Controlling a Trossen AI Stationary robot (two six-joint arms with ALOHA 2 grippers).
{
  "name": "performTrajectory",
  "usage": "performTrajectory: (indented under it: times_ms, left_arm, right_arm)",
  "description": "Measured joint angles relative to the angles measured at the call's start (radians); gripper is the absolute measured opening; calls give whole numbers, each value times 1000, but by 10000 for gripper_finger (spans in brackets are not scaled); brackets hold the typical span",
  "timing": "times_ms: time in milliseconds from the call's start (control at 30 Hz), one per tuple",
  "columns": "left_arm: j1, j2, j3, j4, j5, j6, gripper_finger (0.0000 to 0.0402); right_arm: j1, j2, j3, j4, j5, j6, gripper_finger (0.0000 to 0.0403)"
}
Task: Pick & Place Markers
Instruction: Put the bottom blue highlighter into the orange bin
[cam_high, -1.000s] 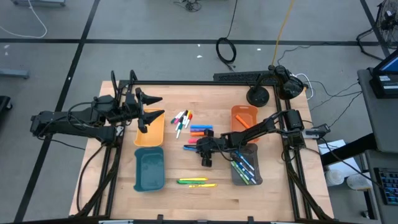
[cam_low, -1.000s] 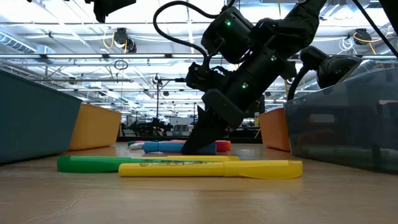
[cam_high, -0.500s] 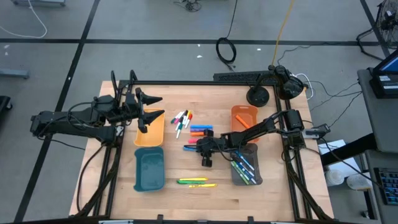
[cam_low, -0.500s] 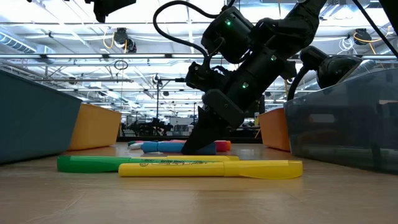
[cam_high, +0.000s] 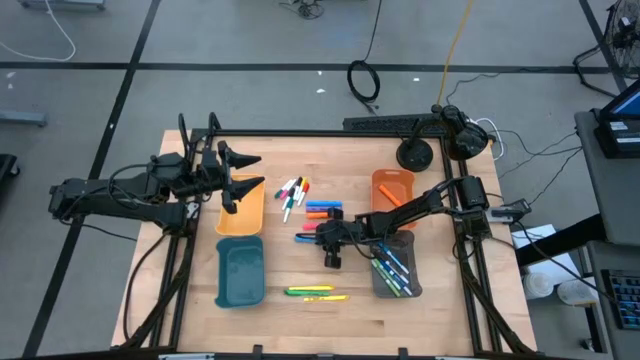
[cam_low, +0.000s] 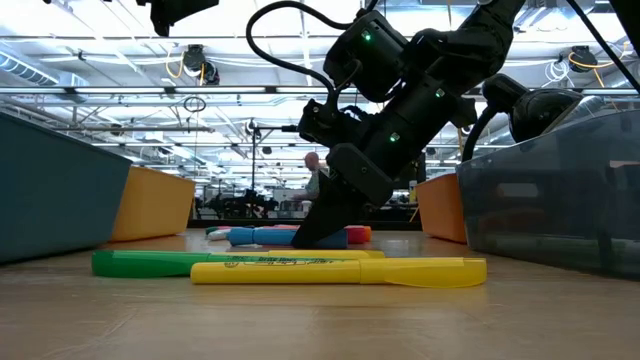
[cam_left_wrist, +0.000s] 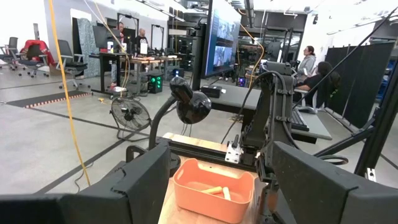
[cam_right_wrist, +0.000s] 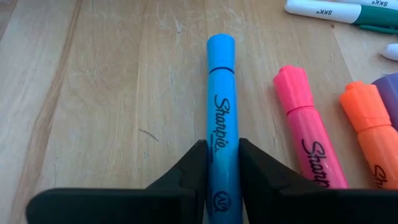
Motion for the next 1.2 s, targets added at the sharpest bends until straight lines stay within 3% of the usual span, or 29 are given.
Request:
performTrajectory:
  times_ms: [433,767,1000,1200]
  left_arm:
    - [0,0,0,0,0,0,282]
    - [0,0,0,0,0,0,282]
    - [0,0,0,0,0,0,282]
    - [0,0,0,0,0,0,282]
  right_arm:
    - [8,-19,0,-1,1,-2,60]
    - [62,-162,-2,-85,11,-26,60]
    - [111,-284,-2,-257,123,-45,60]
    - [126,-406,-32,-442,279,35,60]
